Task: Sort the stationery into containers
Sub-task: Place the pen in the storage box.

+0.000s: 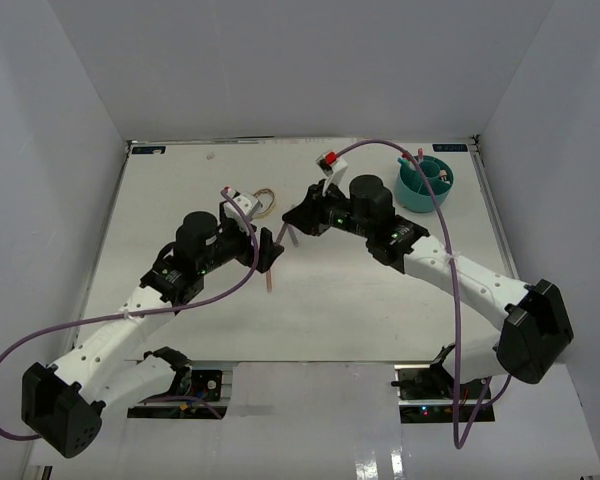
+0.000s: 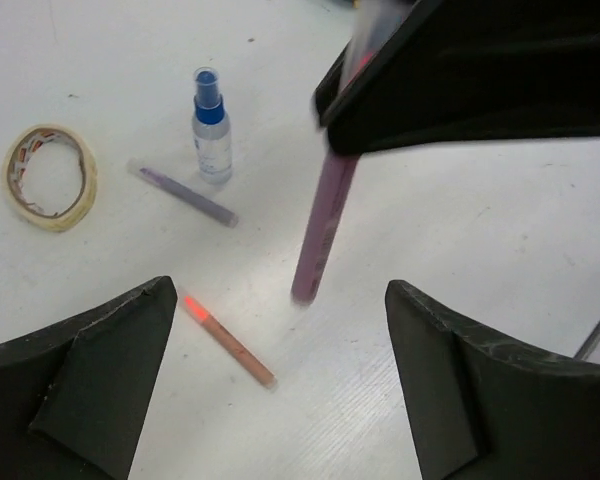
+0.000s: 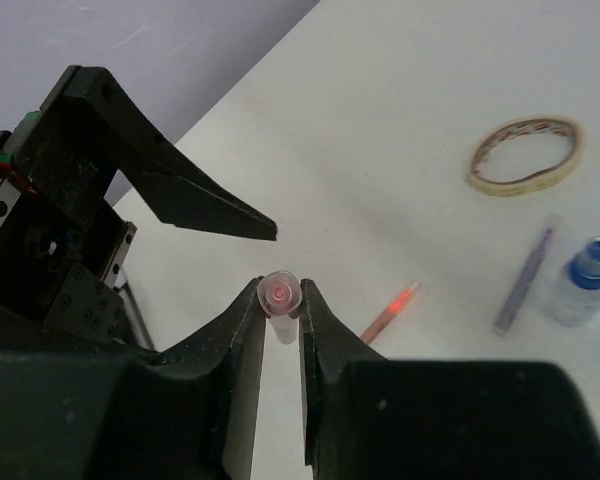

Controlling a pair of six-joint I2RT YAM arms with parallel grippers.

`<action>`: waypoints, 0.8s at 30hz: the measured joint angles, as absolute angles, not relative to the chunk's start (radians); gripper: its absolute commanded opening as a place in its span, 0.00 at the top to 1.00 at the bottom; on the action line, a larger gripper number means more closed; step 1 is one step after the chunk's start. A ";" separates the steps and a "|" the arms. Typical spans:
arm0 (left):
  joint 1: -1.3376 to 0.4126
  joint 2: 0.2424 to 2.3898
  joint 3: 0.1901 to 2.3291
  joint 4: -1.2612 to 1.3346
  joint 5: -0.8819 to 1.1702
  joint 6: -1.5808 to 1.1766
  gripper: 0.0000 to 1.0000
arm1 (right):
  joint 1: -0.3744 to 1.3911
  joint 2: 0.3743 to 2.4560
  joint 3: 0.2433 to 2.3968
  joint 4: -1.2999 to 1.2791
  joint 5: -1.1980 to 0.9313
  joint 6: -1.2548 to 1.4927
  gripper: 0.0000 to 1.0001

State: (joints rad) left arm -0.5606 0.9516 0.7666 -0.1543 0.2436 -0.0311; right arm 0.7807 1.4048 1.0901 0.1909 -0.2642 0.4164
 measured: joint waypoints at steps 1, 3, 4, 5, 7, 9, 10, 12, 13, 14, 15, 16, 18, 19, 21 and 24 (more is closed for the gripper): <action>-0.561 0.957 0.767 -0.157 0.223 -0.041 0.02 | 0.775 1.386 1.090 0.173 -0.232 0.397 0.92; -0.561 0.968 0.767 -0.164 0.168 -0.054 0.02 | 0.750 1.341 1.088 0.143 -0.155 0.355 0.92; -0.560 0.976 0.767 -0.168 0.139 -0.062 0.02 | 0.731 1.318 1.087 0.130 -0.112 0.331 0.92; -0.559 0.986 0.768 -0.174 0.109 -0.072 0.02 | 0.710 1.296 1.084 0.122 -0.068 0.308 0.92; -0.551 1.013 0.770 -0.191 0.050 -0.094 0.02 | 0.652 1.258 1.082 0.107 0.030 0.260 0.92; -0.527 1.048 0.782 -0.217 0.004 -0.121 0.02 | 0.583 1.236 1.081 0.102 0.120 0.215 0.92; -0.507 1.068 0.788 -0.231 -0.014 -0.137 0.02 | 0.546 1.232 1.081 0.103 0.159 0.196 0.92; -0.461 1.102 0.802 -0.259 -0.045 -0.165 0.02 | 0.472 1.236 1.081 0.102 0.233 0.161 0.92; -0.437 1.119 0.809 -0.271 -0.053 -0.181 0.02 | 0.434 1.244 1.081 0.103 0.266 0.144 0.92; -0.418 1.133 0.816 -0.285 -0.064 -0.194 0.02 | 0.403 1.257 1.081 0.104 0.295 0.125 0.92; -0.399 1.144 0.820 -0.295 -0.073 -0.206 0.02 | 0.375 1.274 1.081 0.107 0.320 0.111 0.92; -0.386 1.151 0.823 -0.302 -0.078 -0.216 0.02 | 0.355 1.293 1.081 0.109 0.336 0.097 0.92; -0.373 1.157 0.825 -0.319 -0.088 -0.231 0.02 | 0.318 1.342 1.082 0.116 0.363 0.074 0.92; -0.371 1.157 0.825 -0.326 -0.090 -0.236 0.02 | 0.303 1.372 1.085 0.120 0.371 0.065 0.92; -0.370 1.157 0.826 -0.334 -0.091 -0.242 0.02 | 0.280 1.432 1.098 0.121 0.387 0.046 0.92; -0.370 1.157 0.826 -0.339 -0.091 -0.248 0.02 | 0.258 1.530 1.140 0.127 0.402 0.017 0.92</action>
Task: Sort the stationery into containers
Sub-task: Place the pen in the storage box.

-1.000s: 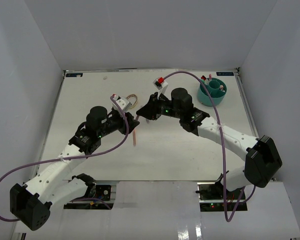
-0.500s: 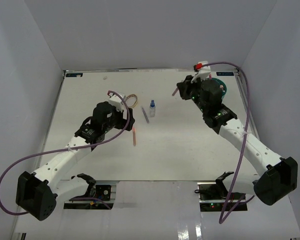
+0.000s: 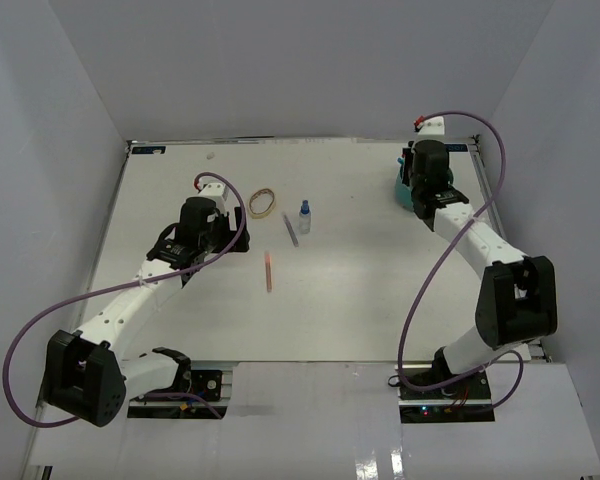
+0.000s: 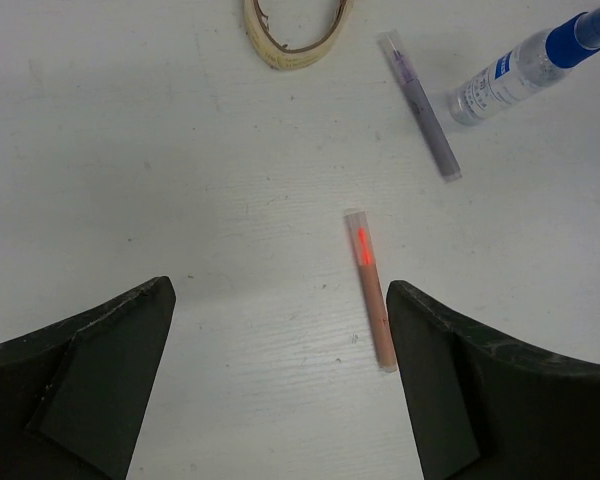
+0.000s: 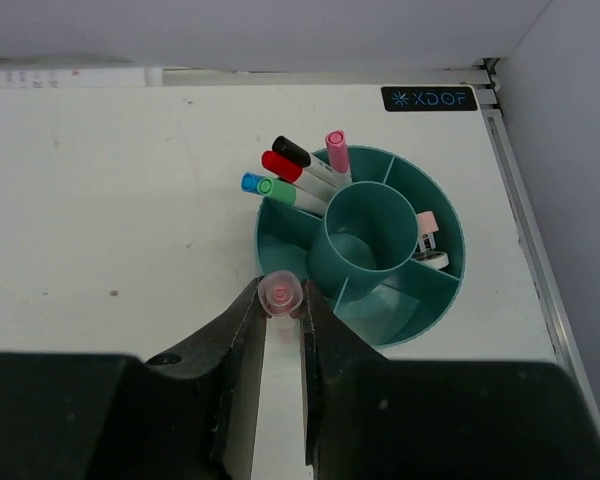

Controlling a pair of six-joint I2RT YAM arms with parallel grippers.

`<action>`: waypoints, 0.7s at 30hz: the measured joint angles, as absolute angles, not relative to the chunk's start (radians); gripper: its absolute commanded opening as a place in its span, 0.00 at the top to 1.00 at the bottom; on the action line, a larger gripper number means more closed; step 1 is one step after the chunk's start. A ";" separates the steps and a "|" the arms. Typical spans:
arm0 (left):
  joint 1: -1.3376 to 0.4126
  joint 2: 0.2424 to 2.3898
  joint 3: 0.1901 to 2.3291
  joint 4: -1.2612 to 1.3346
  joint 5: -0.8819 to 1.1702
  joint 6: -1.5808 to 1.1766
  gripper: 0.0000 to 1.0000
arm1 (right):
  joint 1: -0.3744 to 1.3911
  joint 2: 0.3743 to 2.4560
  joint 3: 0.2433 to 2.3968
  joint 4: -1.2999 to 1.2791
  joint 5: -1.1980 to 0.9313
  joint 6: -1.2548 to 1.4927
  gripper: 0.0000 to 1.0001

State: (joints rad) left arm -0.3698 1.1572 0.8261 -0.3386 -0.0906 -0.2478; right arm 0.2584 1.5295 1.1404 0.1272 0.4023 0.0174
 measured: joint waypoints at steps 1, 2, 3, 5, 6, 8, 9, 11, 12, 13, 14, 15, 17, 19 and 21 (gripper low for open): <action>-0.370 1.157 0.826 -0.339 -0.091 -0.249 0.02 | 0.255 1.554 1.151 0.132 0.407 0.005 0.92; -0.369 1.157 0.826 -0.340 -0.091 -0.250 0.02 | 0.254 1.575 1.160 0.136 0.414 -0.008 0.92; -0.369 1.157 0.826 -0.340 -0.091 -0.251 0.02 | 0.252 1.592 1.168 0.138 0.419 -0.019 0.92; -0.369 1.157 0.826 -0.340 -0.090 -0.253 0.02 | 0.249 1.620 1.183 0.139 0.429 -0.041 0.92; -0.368 1.157 0.826 -0.340 -0.090 -0.253 0.02 | 0.249 1.632 1.192 0.142 0.433 -0.052 0.92; -0.368 1.157 0.826 -0.340 -0.090 -0.253 0.02 | 0.248 1.645 1.201 0.152 0.439 -0.065 0.92; -0.368 1.157 0.826 -0.340 -0.090 -0.253 0.02 | 0.246 1.649 1.203 0.160 0.439 -0.072 0.92; -0.368 1.157 0.826 -0.340 -0.090 -0.253 0.02 | 0.242 1.655 1.206 0.174 0.440 -0.084 0.92; -0.368 1.157 0.826 -0.340 -0.090 -0.253 0.02 | 0.240 1.659 1.209 0.183 0.440 -0.087 0.92; -0.368 1.157 0.826 -0.340 -0.090 -0.253 0.02 | 0.237 1.665 1.214 0.188 0.440 -0.090 0.92; -0.368 1.157 0.826 -0.340 -0.090 -0.253 0.02 | 0.236 1.672 1.219 0.193 0.442 -0.093 0.92; -0.368 1.157 0.826 -0.340 -0.090 -0.253 0.02 | 0.236 1.681 1.224 0.196 0.443 -0.095 0.92; -0.367 1.157 0.826 -0.340 -0.090 -0.253 0.02 | 0.232 1.703 1.237 0.206 0.443 -0.099 0.92; -0.367 1.157 0.826 -0.340 -0.089 -0.253 0.02 | 0.230 1.725 1.244 0.210 0.443 -0.102 0.92; -0.367 1.157 0.826 -0.340 -0.089 -0.253 0.02 | 0.229 1.744 1.248 0.211 0.443 -0.105 0.92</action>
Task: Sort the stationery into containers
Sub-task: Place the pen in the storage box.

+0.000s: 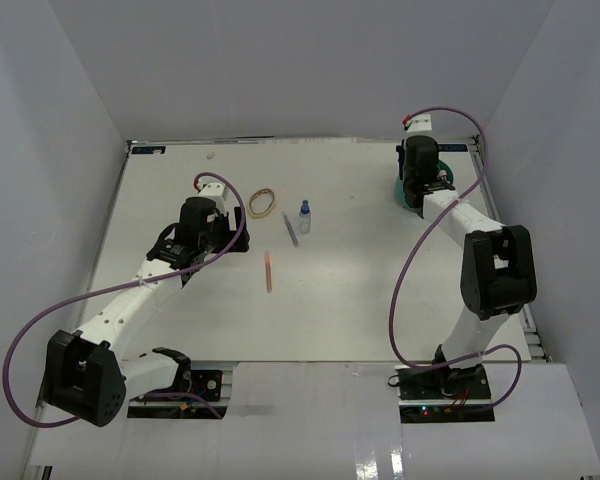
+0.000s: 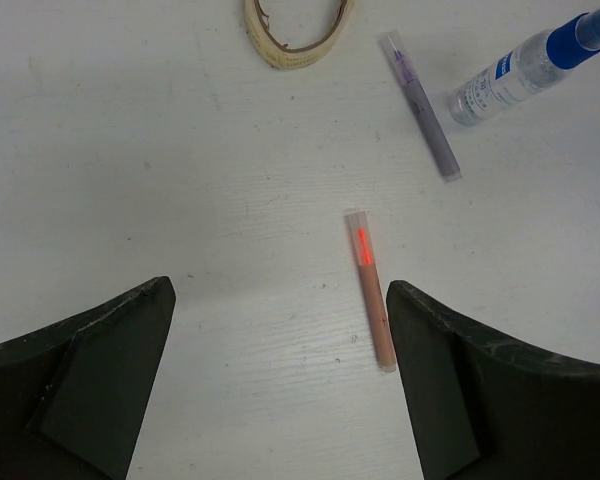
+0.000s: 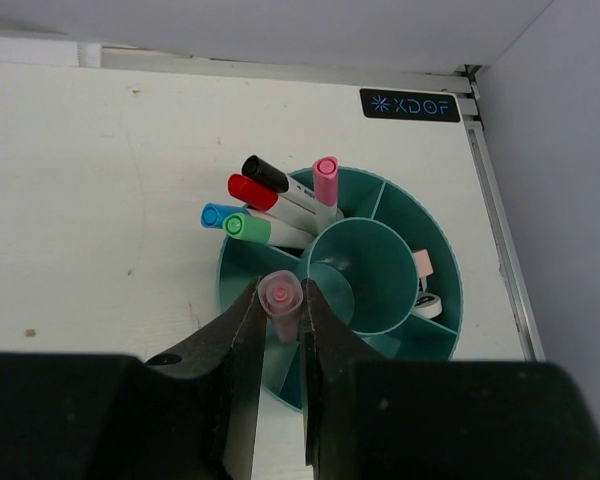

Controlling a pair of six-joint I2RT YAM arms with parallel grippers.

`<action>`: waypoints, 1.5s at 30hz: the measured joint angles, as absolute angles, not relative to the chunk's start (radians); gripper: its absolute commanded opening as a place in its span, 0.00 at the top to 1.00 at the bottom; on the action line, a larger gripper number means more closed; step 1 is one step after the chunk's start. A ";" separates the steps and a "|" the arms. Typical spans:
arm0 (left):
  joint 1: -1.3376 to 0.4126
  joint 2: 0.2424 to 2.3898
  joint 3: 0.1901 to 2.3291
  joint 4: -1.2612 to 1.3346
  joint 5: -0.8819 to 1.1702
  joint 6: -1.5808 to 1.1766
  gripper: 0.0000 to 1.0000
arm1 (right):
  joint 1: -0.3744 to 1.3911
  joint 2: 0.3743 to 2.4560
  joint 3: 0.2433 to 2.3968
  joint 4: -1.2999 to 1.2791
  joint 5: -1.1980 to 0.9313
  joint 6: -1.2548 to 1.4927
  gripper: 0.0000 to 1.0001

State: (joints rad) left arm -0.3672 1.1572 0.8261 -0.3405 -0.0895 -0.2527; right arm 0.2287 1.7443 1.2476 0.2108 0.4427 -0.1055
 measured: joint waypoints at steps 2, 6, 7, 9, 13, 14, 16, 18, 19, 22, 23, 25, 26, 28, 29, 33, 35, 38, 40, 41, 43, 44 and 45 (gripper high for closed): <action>-0.367 1.157 0.826 -0.340 -0.089 -0.253 0.02 | 0.227 1.763 1.248 0.211 0.442 -0.108 0.92; -0.364 1.157 0.826 -0.340 -0.089 -0.253 0.02 | 0.223 1.789 1.248 0.211 0.442 -0.107 0.92; -0.363 1.157 0.826 -0.340 -0.089 -0.253 0.02 | 0.221 1.792 1.248 0.210 0.439 -0.104 0.92; -0.362 1.157 0.826 -0.340 -0.089 -0.253 0.02 | 0.215 1.792 1.247 0.215 0.428 -0.092 0.92; -0.362 1.157 0.826 -0.340 -0.088 -0.253 0.02 | 0.196 1.787 1.205 0.282 0.394 -0.057 0.92; -0.362 1.157 0.826 -0.340 -0.087 -0.253 0.02 | 0.192 1.784 1.184 0.297 0.387 -0.050 0.92; -0.362 1.157 0.826 -0.340 -0.086 -0.253 0.02 | 0.184 1.781 1.154 0.316 0.374 -0.030 0.92; -0.362 1.157 0.826 -0.340 -0.086 -0.253 0.02 | 0.176 1.781 1.132 0.335 0.356 -0.009 0.92; -0.362 1.157 0.826 -0.340 -0.086 -0.253 0.02 | 0.173 1.781 1.124 0.344 0.352 -0.002 0.92; -0.362 1.157 0.826 -0.340 -0.086 -0.253 0.02 | 0.159 1.781 1.096 0.395 0.322 0.028 0.92; -0.362 1.157 0.826 -0.340 -0.086 -0.253 0.02 | 0.155 1.781 1.088 0.409 0.310 0.039 0.92; -0.361 1.157 0.826 -0.340 -0.086 -0.253 0.02 | 0.144 1.781 1.069 0.439 0.287 0.060 0.92; -0.361 1.157 0.826 -0.340 -0.086 -0.253 0.02 | 0.140 1.781 1.062 0.452 0.280 0.071 0.92; -0.361 1.157 0.826 -0.340 -0.086 -0.253 0.02 | 0.132 1.781 1.046 0.479 0.261 0.089 0.91; -0.361 1.157 0.826 -0.340 -0.086 -0.253 0.02 | 0.130 1.781 1.038 0.492 0.254 0.098 0.91; -0.361 1.157 0.826 -0.341 -0.086 -0.253 0.02 | 0.119 1.781 1.018 0.537 0.230 0.126 0.89; -0.361 1.157 0.826 -0.340 -0.086 -0.253 0.02 | 0.115 1.780 1.009 0.557 0.218 0.138 0.85; -0.361 1.157 0.826 -0.340 -0.086 -0.253 0.02 | 0.106 1.780 0.999 0.580 0.199 0.155 0.77; -0.361 1.157 0.826 -0.341 -0.086 -0.253 0.02 | 0.103 1.780 0.999 0.587 0.192 0.161 0.70; -0.361 1.157 0.826 -0.340 -0.086 -0.253 0.02 | 0.101 1.780 0.998 0.593 0.187 0.165 0.67; -0.361 1.157 0.826 -0.340 -0.086 -0.253 0.02 | 0.099 1.780 0.998 0.603 0.180 0.171 0.62; -0.361 1.157 0.826 -0.341 -0.086 -0.253 0.02 | 0.099 1.780 0.998 0.607 0.177 0.174 0.61; -0.361 1.157 0.826 -0.340 -0.086 -0.253 0.02 | 0.099 1.780 0.997 0.610 0.173 0.174 0.59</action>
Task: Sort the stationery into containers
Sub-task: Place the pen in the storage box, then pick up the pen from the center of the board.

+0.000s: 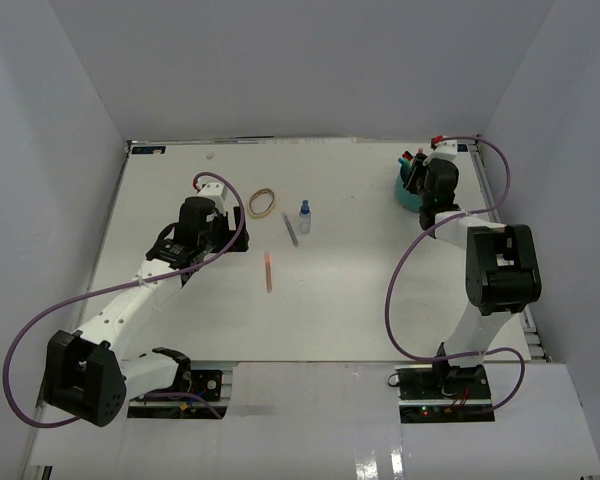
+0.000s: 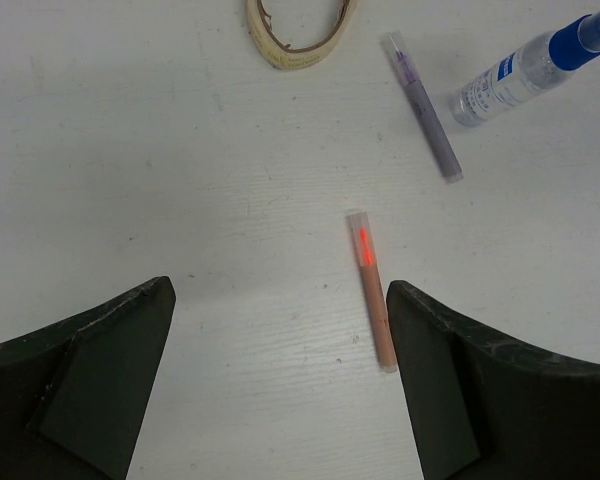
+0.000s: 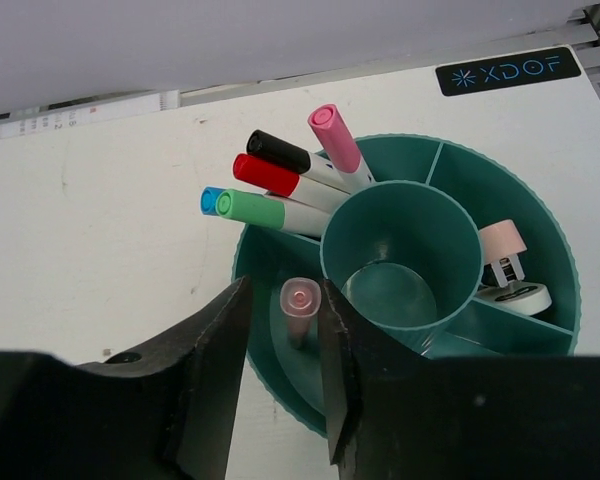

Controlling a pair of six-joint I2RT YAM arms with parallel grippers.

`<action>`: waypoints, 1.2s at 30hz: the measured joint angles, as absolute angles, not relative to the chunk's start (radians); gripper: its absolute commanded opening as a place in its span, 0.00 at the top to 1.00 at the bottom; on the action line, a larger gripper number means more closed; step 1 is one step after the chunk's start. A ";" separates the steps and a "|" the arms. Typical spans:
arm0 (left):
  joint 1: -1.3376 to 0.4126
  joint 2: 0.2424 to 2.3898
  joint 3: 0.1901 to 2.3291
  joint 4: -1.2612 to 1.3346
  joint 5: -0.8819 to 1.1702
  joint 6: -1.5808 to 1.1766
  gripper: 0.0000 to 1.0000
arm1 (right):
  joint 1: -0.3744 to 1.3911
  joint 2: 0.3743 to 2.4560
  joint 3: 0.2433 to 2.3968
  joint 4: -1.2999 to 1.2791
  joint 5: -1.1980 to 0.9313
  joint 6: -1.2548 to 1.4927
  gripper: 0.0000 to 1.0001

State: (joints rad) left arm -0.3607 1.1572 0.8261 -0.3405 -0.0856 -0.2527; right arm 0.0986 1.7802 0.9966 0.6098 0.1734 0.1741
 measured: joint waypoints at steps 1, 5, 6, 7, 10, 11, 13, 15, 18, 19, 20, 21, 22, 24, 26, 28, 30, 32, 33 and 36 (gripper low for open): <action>-0.361 1.157 0.826 -0.340 -0.086 -0.253 0.02 | 0.099 1.779 0.994 0.612 0.171 0.175 0.58; -0.361 1.157 0.826 -0.340 -0.086 -0.253 0.02 | 0.098 1.766 0.962 0.622 0.168 0.174 0.57; -0.359 1.157 0.826 -0.341 -0.086 -0.253 0.02 | 0.097 1.759 0.952 0.623 0.169 0.173 0.54; -0.359 1.157 0.826 -0.340 -0.086 -0.252 0.02 | 0.097 1.749 0.944 0.622 0.170 0.174 0.52; -0.356 1.157 0.826 -0.341 -0.086 -0.253 0.02 | 0.096 1.698 0.905 0.622 0.181 0.172 0.43; -0.356 1.157 0.826 -0.340 -0.085 -0.253 0.02 | 0.095 1.672 0.889 0.620 0.186 0.170 0.40; -0.356 1.157 0.826 -0.341 -0.083 -0.253 0.02 | 0.094 1.614 0.863 0.611 0.197 0.165 0.32; -0.356 1.157 0.826 -0.342 -0.082 -0.253 0.02 | 0.093 1.555 0.856 0.593 0.209 0.155 0.23; -0.356 1.158 0.826 -0.350 -0.081 -0.257 0.02 | 0.092 1.465 0.856 0.541 0.229 0.154 0.17; -0.356 1.161 0.826 -0.353 -0.078 -0.261 0.02 | 0.092 1.438 0.856 0.518 0.231 0.154 0.15; -0.356 1.170 0.828 -0.360 -0.073 -0.267 0.02 | 0.092 1.412 0.857 0.490 0.233 0.154 0.14; -0.356 1.184 0.833 -0.366 -0.067 -0.274 0.02 | 0.092 1.383 0.857 0.453 0.232 0.158 0.13; -0.356 1.205 0.838 -0.371 -0.059 -0.286 0.02 | 0.092 1.354 0.857 0.413 0.230 0.162 0.12; -0.356 1.257 0.846 -0.392 -0.030 -0.319 0.02 | 0.092 1.298 0.856 0.331 0.209 0.175 0.11; -0.358 1.304 0.847 -0.410 -0.006 -0.355 0.02 | 0.092 1.237 0.840 0.271 0.177 0.186 0.08; -0.371 1.344 0.847 -0.431 0.004 -0.391 0.02 | 0.092 1.160 0.803 0.225 0.142 0.202 0.05; -0.400 1.373 0.847 -0.447 -0.005 -0.430 0.02 | 0.092 1.081 0.757 0.182 0.104 0.215 0.04; -0.450 1.399 0.854 -0.461 -0.027 -0.469 0.02 | 0.092 1.004 0.703 0.153 0.067 0.233 0.02; -0.472 1.411 0.862 -0.468 -0.041 -0.486 0.02 | 0.092 0.977 0.683 0.142 0.049 0.239 0.02; -0.536 1.461 0.899 -0.474 -0.084 -0.542 0.02 | 0.092 0.901 0.622 0.104 0.002 0.261 0.04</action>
